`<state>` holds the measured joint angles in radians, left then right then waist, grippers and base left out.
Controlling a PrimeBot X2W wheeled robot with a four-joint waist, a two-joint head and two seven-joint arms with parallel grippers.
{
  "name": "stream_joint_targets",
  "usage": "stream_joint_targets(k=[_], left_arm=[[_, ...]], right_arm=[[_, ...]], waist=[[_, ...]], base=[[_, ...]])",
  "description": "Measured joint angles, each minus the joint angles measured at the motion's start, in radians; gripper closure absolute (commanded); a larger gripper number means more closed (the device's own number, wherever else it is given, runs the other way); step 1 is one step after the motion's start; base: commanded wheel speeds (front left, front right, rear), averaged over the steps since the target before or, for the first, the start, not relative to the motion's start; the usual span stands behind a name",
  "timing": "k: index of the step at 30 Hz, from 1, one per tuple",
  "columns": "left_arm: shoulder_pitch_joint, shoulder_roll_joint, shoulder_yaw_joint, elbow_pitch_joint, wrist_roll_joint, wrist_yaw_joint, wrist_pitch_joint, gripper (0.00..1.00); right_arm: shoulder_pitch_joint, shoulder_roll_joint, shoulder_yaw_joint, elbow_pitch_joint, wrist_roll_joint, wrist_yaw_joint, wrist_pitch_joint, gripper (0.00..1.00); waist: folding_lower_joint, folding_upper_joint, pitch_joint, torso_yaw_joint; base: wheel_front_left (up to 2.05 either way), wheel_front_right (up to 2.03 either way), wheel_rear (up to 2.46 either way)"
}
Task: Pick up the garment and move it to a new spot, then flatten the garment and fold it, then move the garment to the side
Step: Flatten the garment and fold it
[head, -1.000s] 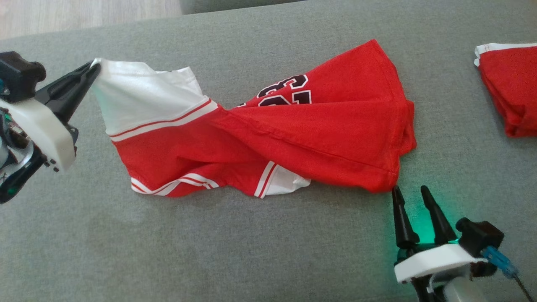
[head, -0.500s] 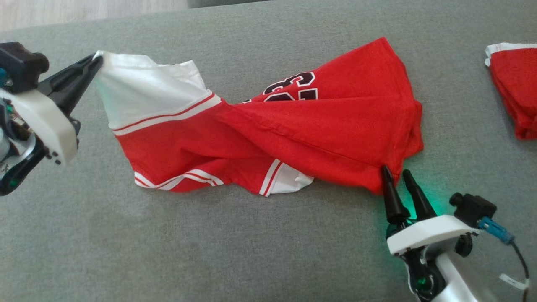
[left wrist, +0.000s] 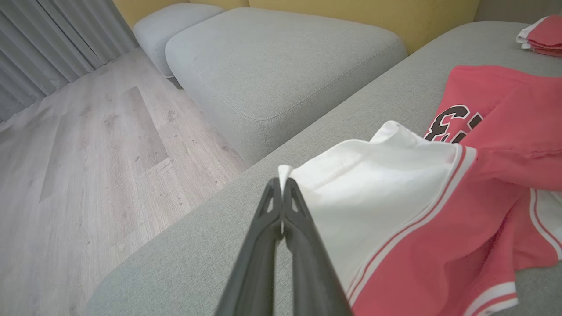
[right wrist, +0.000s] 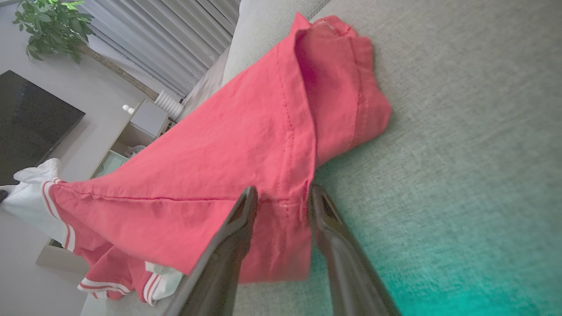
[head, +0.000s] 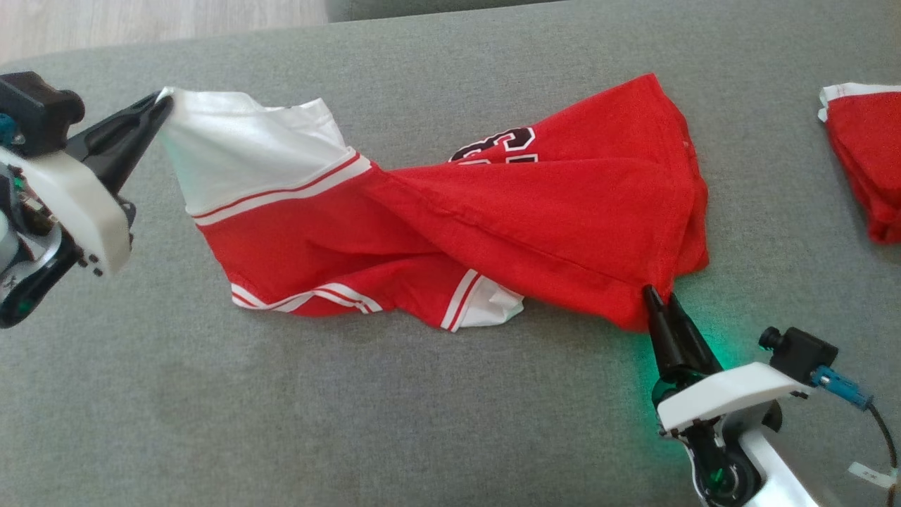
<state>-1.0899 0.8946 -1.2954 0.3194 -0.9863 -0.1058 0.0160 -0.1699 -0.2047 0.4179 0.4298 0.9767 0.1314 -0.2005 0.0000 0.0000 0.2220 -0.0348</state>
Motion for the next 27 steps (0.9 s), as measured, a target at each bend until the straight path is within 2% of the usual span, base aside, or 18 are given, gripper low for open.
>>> stream_joint_targets(k=[1,2,3,7,9,15,19,22,23,27], left_arm=[[0.000,-0.002,0.000,0.001,0.000,0.000,-0.001,1.00],[0.001,-0.007,-0.001,0.004,0.000,0.000,-0.005,1.00],[0.001,-0.009,-0.001,0.005,-0.001,0.000,-0.009,1.00],[0.004,-0.015,-0.003,0.016,-0.001,-0.001,-0.010,1.00],[0.008,-0.017,-0.003,0.020,-0.001,-0.003,-0.013,1.00],[0.021,-0.019,-0.004,0.016,0.002,-0.009,-0.068,1.00],[0.024,-0.011,-0.004,-0.024,0.033,-0.005,-0.113,1.00],[0.023,0.010,-0.003,-0.072,0.072,0.010,-0.147,1.00],[0.023,0.010,-0.003,-0.072,0.072,0.010,-0.147,1.00],[-0.001,0.032,0.000,-0.136,0.135,0.021,-0.184,1.00]], right_arm=[[0.000,-0.003,0.005,-0.003,0.009,0.000,0.000,0.40],[0.000,-0.011,0.014,-0.010,0.023,0.000,0.000,0.57],[0.000,-0.016,0.021,-0.011,0.030,0.000,0.000,0.65],[0.002,-0.032,0.032,-0.014,0.044,0.000,-0.002,0.85],[0.008,-0.040,0.034,-0.023,0.048,0.000,-0.003,1.00],[0.055,-0.100,0.035,-0.101,0.052,0.000,-0.012,1.00],[0.058,-0.176,-0.013,-0.205,0.038,0.000,-0.018,1.00],[0.046,-0.244,-0.064,-0.279,0.031,0.000,0.028,1.00],[0.046,-0.244,-0.064,-0.279,0.031,0.000,0.028,1.00],[-0.035,-0.326,-0.151,-0.350,0.024,0.000,0.123,1.00]], waist=[[0.0000,0.0000,-0.001,0.001],[0.0000,0.0000,-0.004,0.003],[0.0000,0.0000,-0.006,0.004],[0.0000,0.0000,-0.016,0.007],[0.0000,0.0000,-0.025,0.007],[0.0000,0.0000,-0.066,0.002],[-0.0001,0.0000,-0.103,-0.007],[-0.0001,0.0000,-0.132,-0.017],[-0.0001,0.0000,-0.132,-0.017],[-0.0001,0.0000,-0.171,-0.028]], base=[[0.00,0.00,0.00],[0.00,0.00,0.00],[0.00,0.00,0.00],[0.00,0.00,0.00],[0.00,0.00,0.00],[0.00,0.00,0.00],[0.00,0.00,0.00],[0.00,0.00,0.00],[0.00,0.00,0.00],[0.00,0.00,0.00]])
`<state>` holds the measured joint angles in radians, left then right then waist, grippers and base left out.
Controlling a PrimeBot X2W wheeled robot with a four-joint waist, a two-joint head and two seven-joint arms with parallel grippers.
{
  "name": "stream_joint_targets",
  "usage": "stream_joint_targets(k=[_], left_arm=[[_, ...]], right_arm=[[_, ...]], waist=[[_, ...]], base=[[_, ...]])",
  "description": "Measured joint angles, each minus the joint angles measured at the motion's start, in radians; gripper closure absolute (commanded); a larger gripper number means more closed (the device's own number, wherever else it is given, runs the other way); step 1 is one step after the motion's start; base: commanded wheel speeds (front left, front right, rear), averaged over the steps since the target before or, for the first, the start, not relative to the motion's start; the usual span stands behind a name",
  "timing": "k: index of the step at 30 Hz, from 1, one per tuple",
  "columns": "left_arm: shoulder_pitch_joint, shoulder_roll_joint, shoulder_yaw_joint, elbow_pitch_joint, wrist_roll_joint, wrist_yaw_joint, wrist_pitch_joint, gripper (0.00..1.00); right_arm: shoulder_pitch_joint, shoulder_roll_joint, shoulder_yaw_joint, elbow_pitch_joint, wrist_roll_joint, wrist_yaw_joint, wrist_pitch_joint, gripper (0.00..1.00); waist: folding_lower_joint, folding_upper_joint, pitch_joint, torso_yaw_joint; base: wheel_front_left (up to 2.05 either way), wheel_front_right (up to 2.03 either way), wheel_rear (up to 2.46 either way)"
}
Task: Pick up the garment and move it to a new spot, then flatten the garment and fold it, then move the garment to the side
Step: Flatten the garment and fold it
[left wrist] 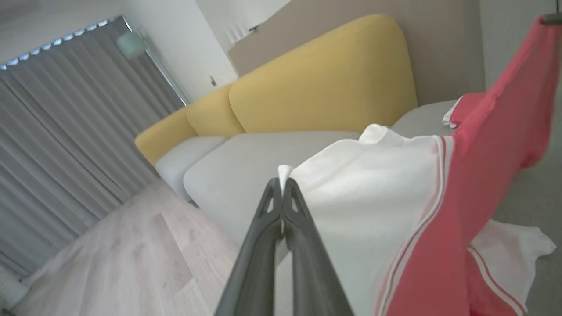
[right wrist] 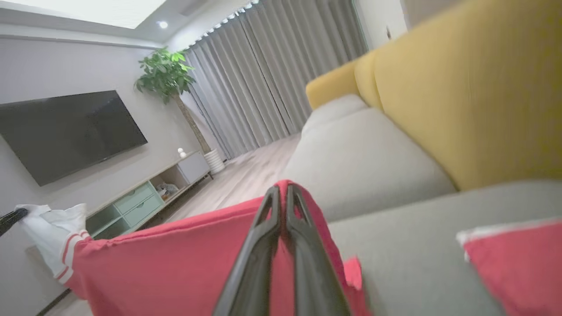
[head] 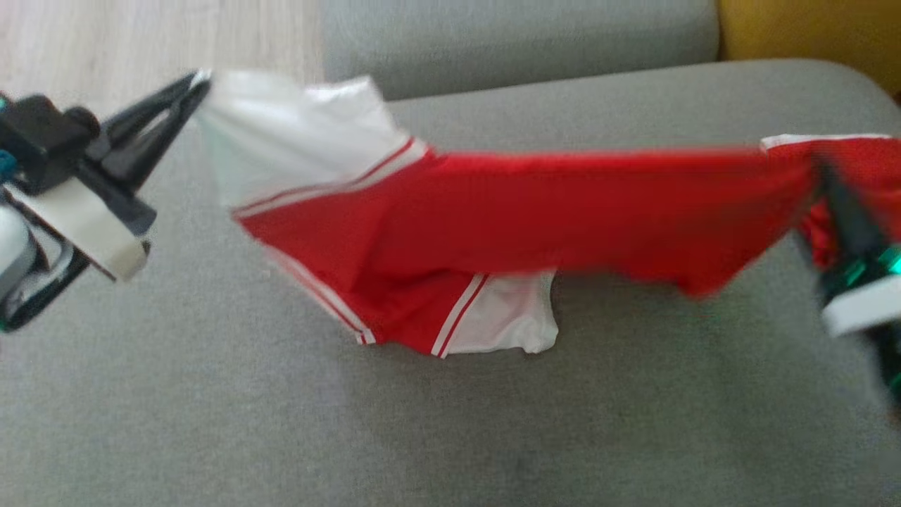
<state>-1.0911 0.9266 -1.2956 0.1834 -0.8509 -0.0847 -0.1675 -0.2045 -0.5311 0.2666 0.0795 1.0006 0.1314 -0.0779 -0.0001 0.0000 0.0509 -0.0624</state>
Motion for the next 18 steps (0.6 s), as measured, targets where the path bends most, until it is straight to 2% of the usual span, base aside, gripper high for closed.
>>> stream_joint_targets(k=[5,9,13,18], left_arm=[[-0.086,0.018,0.036,-0.086,0.056,0.015,-0.029,1.00],[-0.171,0.026,0.075,-0.126,0.077,0.014,-0.029,1.00],[-0.262,0.013,0.122,-0.116,0.067,-0.009,-0.045,1.00],[-0.374,-0.043,0.136,-0.010,0.069,-0.033,-0.041,1.00]], right_arm=[[-0.152,-0.090,-0.102,-0.070,-0.029,0.000,0.132,1.00],[-0.263,-0.120,-0.149,-0.100,-0.039,0.000,0.238,1.00],[-0.386,-0.111,-0.174,-0.062,-0.043,0.000,0.328,1.00],[-0.546,-0.067,-0.184,0.084,-0.070,0.000,0.363,1.00]], waist=[[0.0000,0.0000,-0.037,0.004],[-0.0001,0.0000,-0.044,0.017],[0.0000,0.0000,-0.024,0.024],[0.0002,0.0000,0.042,0.032]], base=[[0.00,0.00,0.00],[0.00,0.00,0.00],[0.00,0.00,0.00],[0.00,0.00,0.00]])
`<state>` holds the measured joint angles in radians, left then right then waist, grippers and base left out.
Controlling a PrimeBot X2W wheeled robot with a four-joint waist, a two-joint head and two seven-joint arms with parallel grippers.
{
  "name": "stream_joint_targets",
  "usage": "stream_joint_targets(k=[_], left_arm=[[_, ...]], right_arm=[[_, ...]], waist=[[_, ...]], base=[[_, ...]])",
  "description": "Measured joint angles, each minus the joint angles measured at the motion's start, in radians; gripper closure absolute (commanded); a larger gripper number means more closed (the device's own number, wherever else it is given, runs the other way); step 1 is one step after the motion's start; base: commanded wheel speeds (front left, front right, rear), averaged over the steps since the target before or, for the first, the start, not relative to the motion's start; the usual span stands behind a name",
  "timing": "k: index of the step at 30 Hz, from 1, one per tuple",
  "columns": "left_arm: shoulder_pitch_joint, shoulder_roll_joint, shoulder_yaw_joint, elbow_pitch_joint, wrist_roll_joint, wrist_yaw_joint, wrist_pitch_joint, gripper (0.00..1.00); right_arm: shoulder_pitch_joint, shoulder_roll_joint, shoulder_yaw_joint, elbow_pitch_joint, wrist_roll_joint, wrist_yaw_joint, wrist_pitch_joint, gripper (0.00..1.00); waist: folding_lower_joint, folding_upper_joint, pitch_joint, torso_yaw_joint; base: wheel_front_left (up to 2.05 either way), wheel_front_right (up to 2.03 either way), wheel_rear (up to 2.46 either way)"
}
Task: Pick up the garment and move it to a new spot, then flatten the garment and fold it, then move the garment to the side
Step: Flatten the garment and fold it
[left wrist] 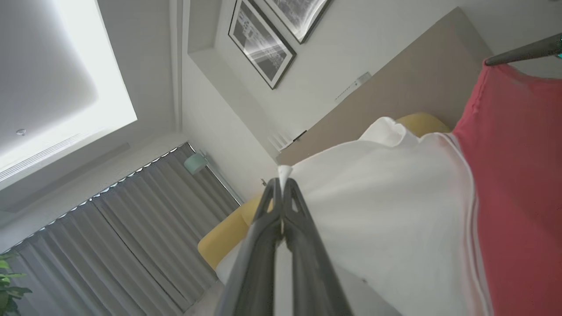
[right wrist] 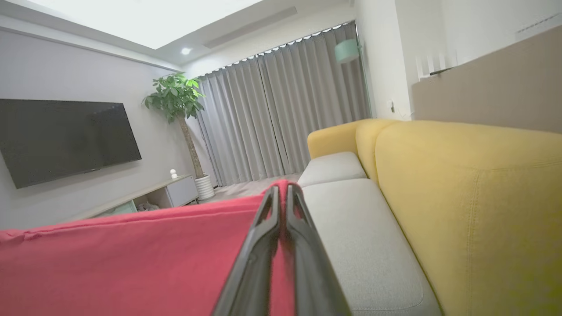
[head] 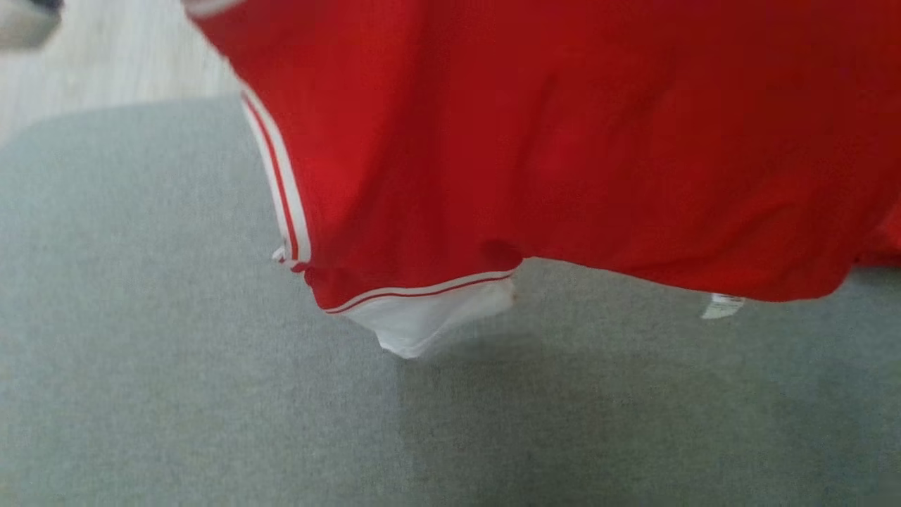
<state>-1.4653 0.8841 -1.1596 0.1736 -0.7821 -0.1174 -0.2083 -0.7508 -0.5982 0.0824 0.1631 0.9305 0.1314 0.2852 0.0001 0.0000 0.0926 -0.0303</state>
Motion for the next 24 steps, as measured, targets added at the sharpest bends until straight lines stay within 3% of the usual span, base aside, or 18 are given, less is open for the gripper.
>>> stream_joint_targets(k=[7,13,18,24], left_arm=[[-0.111,-0.120,-0.039,0.231,0.078,-0.015,-0.013,1.00],[-0.293,-0.213,-0.027,0.380,0.265,0.002,-0.050,1.00],[-0.320,-0.239,0.050,0.323,0.325,0.008,-0.053,1.00],[-0.143,-0.205,0.121,0.214,0.326,0.002,-0.053,1.00]], right_arm=[[-0.206,0.091,0.075,0.190,-0.081,0.000,-0.048,1.00],[-0.411,0.106,0.107,0.295,-0.179,0.000,-0.220,1.00],[-0.478,0.048,0.157,0.332,-0.212,0.000,-0.307,1.00],[-0.445,-0.005,0.240,0.371,-0.200,0.000,-0.322,1.00]], waist=[[0.0003,0.0000,0.128,0.014],[0.0004,0.0000,0.229,0.027],[0.0000,0.0000,0.285,0.049],[0.0001,0.0000,0.347,0.077]], base=[[0.00,0.00,0.00],[0.00,0.00,0.00],[0.00,0.00,0.00],[0.00,0.00,0.00]])
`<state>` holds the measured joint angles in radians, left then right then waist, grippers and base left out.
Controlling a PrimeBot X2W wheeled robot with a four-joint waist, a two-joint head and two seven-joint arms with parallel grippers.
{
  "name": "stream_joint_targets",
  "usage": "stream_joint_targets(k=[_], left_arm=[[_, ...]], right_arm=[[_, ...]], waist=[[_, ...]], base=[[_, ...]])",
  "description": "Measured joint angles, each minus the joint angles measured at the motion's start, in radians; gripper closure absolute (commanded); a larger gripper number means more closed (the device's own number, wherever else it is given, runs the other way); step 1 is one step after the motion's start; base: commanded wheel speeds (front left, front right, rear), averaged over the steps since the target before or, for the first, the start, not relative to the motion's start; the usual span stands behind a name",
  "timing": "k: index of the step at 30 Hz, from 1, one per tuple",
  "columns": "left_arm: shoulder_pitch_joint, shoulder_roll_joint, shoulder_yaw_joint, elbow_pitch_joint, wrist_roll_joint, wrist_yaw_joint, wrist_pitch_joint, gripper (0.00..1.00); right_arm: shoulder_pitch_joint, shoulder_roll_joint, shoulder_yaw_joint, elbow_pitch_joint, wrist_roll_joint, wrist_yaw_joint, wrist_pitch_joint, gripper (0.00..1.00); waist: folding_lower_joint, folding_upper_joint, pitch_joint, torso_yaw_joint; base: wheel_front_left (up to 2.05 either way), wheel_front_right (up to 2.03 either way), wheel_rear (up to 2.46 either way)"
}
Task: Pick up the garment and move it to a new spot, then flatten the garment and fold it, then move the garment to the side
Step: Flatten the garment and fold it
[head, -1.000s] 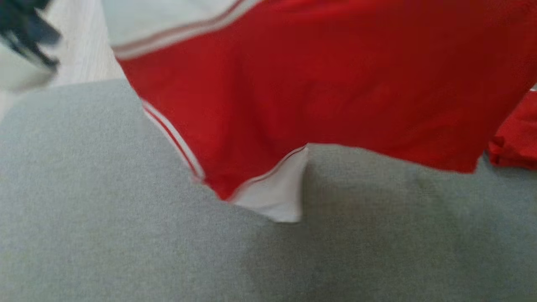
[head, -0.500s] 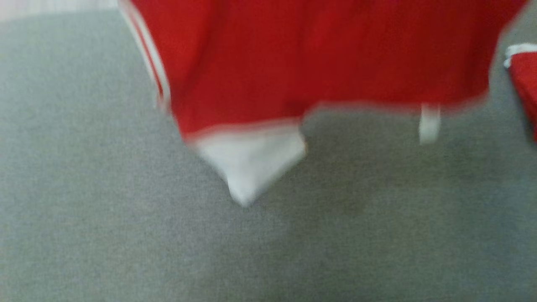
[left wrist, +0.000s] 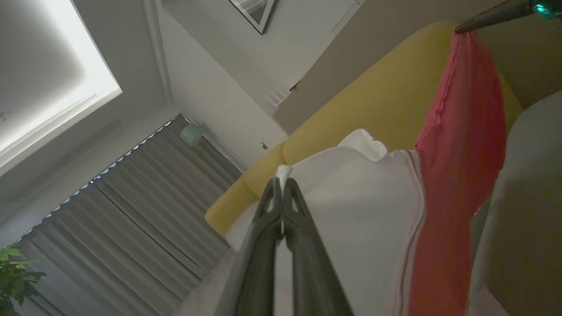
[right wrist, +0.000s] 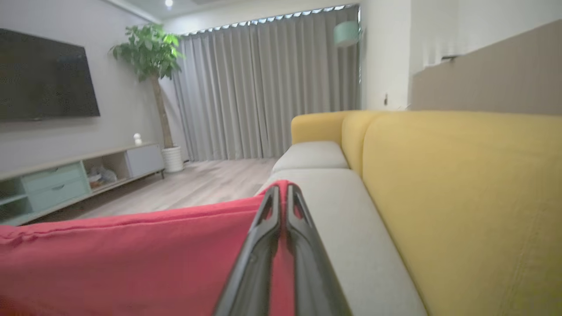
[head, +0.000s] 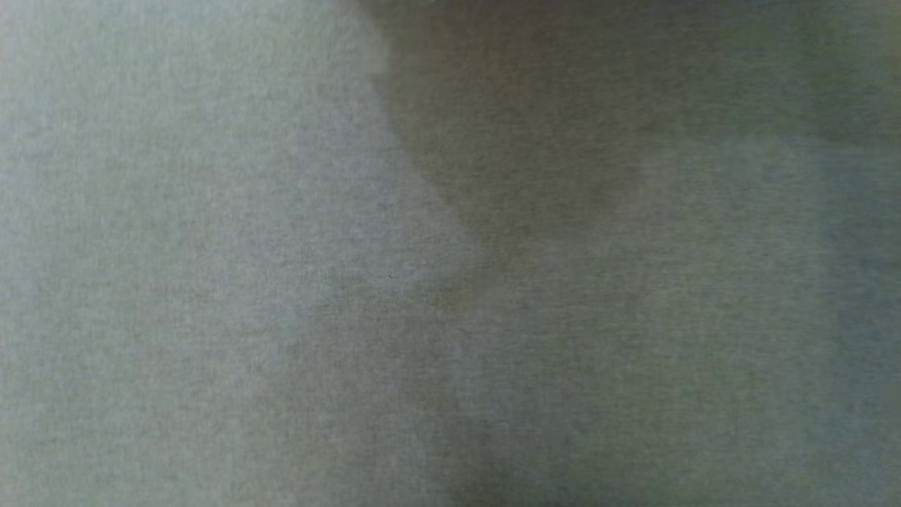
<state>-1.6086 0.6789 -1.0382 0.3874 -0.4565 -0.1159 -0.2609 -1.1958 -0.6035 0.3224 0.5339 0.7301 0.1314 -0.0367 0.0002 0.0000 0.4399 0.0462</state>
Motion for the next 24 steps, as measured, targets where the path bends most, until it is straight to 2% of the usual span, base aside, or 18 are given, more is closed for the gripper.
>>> stream_joint_targets(k=[4,10,11,13,19,24], left_arm=[[0.181,0.007,0.045,-0.093,0.000,0.006,0.000,1.00],[0.552,0.027,0.094,-0.235,0.000,0.056,0.000,1.00],[0.552,0.027,0.094,-0.235,0.000,0.056,0.000,1.00],[0.683,0.032,0.120,-0.278,-0.005,0.083,0.000,1.00],[1.017,0.040,0.152,-0.354,0.002,0.116,0.001,1.00],[1.265,0.045,0.159,-0.387,0.035,0.126,0.001,1.00]], right_arm=[[0.089,-0.019,0.036,0.019,0.031,0.000,-0.030,1.00],[0.336,-0.049,0.066,0.020,0.093,0.000,-0.097,1.00],[0.336,-0.049,0.066,0.020,0.093,0.000,-0.097,1.00],[0.429,-0.072,0.085,0.002,0.101,0.000,-0.113,1.00],[0.719,-0.103,0.096,-0.062,0.135,0.000,-0.155,1.00],[0.948,-0.095,0.030,-0.098,0.139,0.000,-0.186,1.00]], waist=[[0.0002,0.0000,0.036,0.024],[-0.0002,0.0000,0.015,0.047],[-0.0002,0.0000,0.015,0.047],[-0.0004,0.0000,-0.008,0.047],[-0.0005,0.0001,-0.085,0.047],[-0.0006,0.0001,-0.159,0.037]], base=[[0.00,0.00,0.00],[0.00,0.00,0.00],[0.00,0.00,0.00],[0.00,0.00,0.00],[0.00,0.00,0.00],[0.00,0.00,0.00]])
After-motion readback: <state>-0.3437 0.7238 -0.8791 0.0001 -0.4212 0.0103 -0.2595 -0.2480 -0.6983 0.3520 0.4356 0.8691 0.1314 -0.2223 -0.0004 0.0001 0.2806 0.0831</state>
